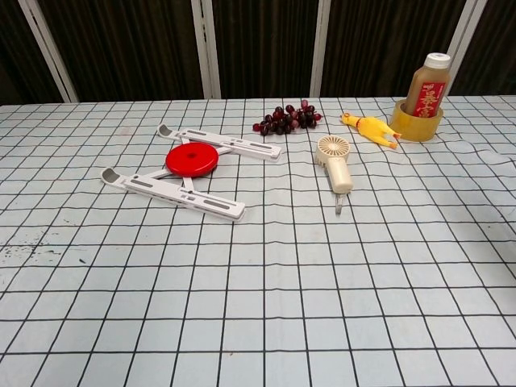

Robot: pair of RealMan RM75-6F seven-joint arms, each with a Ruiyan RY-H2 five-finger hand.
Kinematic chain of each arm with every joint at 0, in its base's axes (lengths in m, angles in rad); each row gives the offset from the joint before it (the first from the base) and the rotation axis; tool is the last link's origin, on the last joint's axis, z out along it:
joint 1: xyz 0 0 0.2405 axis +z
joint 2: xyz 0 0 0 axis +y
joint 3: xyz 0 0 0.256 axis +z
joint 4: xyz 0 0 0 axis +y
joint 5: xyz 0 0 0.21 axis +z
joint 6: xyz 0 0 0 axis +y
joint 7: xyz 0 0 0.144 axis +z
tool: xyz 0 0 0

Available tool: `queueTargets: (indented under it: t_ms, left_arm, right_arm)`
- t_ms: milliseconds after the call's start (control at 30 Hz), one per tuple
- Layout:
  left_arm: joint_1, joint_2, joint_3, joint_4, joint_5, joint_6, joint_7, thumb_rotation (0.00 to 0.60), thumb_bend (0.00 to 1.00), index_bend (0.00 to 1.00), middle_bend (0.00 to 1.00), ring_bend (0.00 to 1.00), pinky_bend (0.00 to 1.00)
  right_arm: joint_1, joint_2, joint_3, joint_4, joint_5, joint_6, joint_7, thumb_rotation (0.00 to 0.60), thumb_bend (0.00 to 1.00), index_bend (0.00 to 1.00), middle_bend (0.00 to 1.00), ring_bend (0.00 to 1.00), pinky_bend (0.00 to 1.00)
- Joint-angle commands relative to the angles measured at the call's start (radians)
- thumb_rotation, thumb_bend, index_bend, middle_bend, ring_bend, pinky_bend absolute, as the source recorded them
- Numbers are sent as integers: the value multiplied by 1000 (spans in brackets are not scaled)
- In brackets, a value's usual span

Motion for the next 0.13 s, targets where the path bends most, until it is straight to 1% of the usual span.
queueTargets:
  t_ms: [33, 133]
  left_arm:
    - [5, -12, 0, 11, 3, 11, 32, 600, 33, 0, 0, 0, 0]
    - [8, -25, -2, 17, 5, 20, 63, 600, 33, 0, 0, 0, 0]
  right_arm:
    - [-127, 53, -85, 32, -126, 137, 88, 600, 472, 0, 0, 0, 0]
    - [-194, 63, -113, 72, -183, 204, 138, 600, 471, 0, 0, 0, 0]
